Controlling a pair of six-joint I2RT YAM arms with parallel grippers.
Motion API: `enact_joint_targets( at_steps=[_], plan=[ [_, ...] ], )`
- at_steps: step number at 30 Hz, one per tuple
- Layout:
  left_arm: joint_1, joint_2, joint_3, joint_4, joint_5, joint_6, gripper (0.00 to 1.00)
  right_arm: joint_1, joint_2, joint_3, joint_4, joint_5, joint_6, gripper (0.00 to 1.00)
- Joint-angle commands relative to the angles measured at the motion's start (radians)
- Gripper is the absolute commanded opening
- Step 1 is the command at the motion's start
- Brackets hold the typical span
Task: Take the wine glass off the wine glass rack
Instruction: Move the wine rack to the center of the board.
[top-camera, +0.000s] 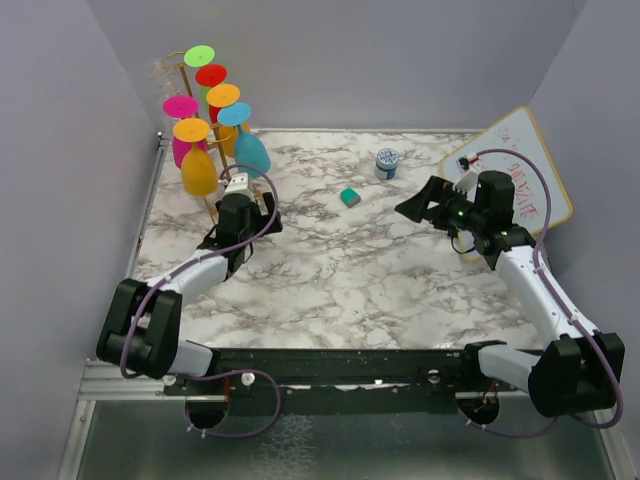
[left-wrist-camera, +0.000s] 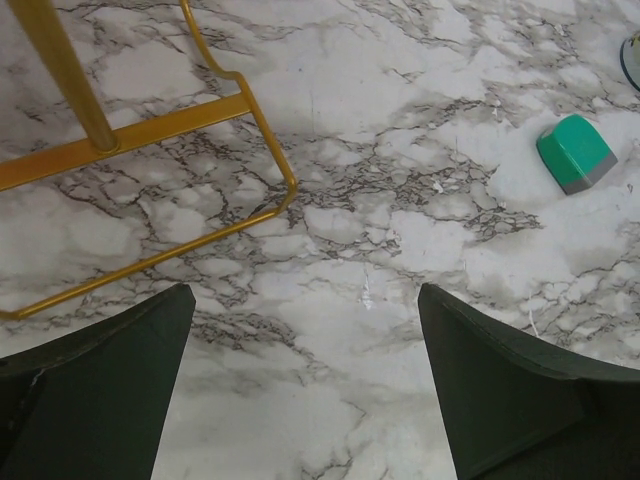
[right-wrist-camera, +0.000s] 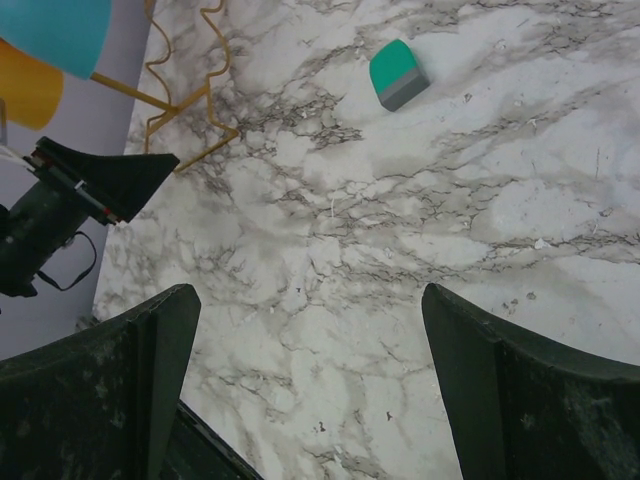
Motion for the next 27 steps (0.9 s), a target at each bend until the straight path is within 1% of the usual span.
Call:
enact_joint_targets(
  at_steps=[1, 4, 5, 8, 10, 14, 16, 20, 22, 27],
  plan=[
    [-0.004, 0.121, 0.074, 0.035, 0.038, -0.033, 0.92, -0.004, 0.006, 0.030, -0.029, 0.003, 0.027, 1.00],
    [-0.010, 0.192, 0.099, 0.048, -0.016, -0.053, 0.90, -0.003, 0.002, 0.029, -0.042, 0.016, 0.029, 1.00],
    [-0.011, 0.210, 0.099, 0.065, -0.025, -0.057, 0.87, -0.003, 0.001, 0.028, -0.050, 0.023, 0.029, 1.00],
    [-0.018, 0.250, 0.099, 0.113, -0.064, -0.066, 0.84, -0.004, 0.001, 0.027, -0.078, 0.039, 0.021, 1.00],
    [-0.025, 0.279, 0.097, 0.159, -0.089, -0.060, 0.78, -0.004, 0.002, 0.024, -0.085, 0.045, 0.019, 1.00],
    [-0.035, 0.352, 0.115, 0.222, -0.093, -0.033, 0.74, -0.004, 0.001, 0.020, -0.093, 0.047, 0.021, 1.00],
    [-0.042, 0.378, 0.131, 0.238, -0.082, 0.004, 0.69, -0.004, 0.001, 0.022, -0.097, 0.034, 0.017, 1.00],
    [-0.046, 0.388, 0.122, 0.284, -0.134, 0.014, 0.69, -0.004, -0.001, 0.023, -0.116, 0.044, 0.014, 1.00],
    [-0.046, 0.405, 0.134, 0.289, -0.150, 0.034, 0.71, -0.004, -0.002, 0.019, -0.117, 0.052, 0.014, 1.00],
    [-0.046, 0.476, 0.189, 0.297, -0.128, 0.102, 0.73, -0.004, 0.009, 0.009, -0.107, 0.049, 0.022, 1.00]
  ],
)
